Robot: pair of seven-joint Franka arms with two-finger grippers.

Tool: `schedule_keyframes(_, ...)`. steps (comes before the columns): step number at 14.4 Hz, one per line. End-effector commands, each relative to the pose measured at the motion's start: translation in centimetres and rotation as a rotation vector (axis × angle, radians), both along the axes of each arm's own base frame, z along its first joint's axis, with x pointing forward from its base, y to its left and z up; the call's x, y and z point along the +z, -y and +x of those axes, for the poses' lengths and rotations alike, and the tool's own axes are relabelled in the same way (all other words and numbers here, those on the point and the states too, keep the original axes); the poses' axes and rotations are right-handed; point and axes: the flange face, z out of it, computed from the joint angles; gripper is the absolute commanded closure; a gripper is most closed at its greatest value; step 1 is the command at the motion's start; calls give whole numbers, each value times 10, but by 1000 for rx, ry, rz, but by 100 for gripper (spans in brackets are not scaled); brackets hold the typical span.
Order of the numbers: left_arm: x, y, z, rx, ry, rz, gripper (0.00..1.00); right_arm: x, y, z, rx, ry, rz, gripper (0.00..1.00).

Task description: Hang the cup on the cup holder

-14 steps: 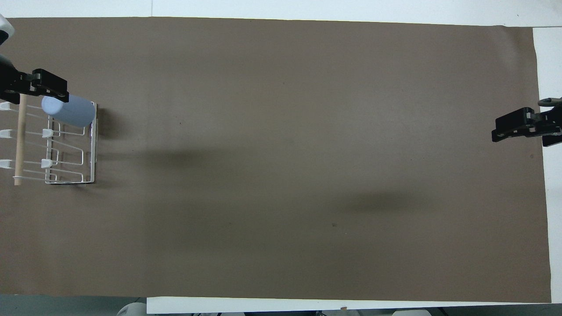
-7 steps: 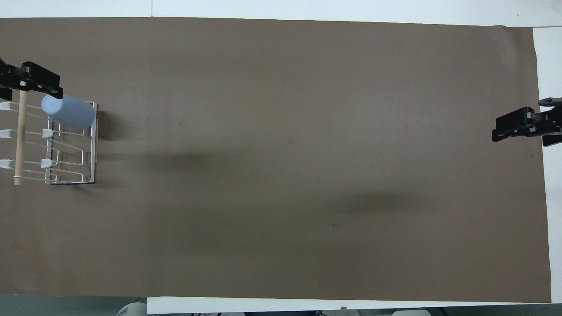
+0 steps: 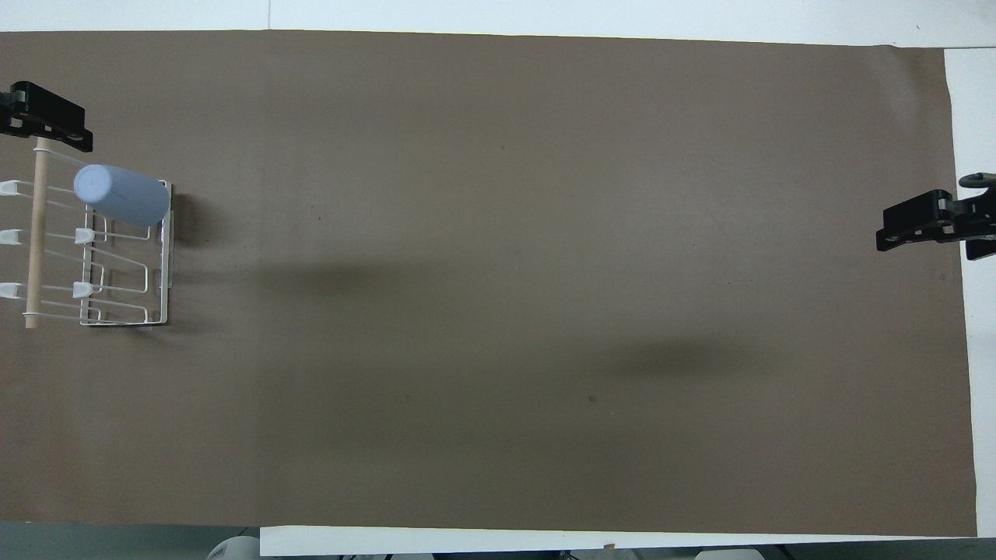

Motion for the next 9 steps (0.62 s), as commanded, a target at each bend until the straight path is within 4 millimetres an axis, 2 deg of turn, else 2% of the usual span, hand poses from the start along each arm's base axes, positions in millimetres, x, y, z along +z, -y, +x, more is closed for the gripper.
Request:
schedule_keyframes(1,-6,-7,-39,-38,26,-13,0,-1,5,-3,-12,10,-21,1)
schedule_keyframes(3,-8,-6,-39,-84,32,-11,0,-1,5,-3,-12,9,-21,1)
schedule_keyframes(9,-3,-6,-36,-29,35,-24,0,-1,7,-3,-12,9,-22,1)
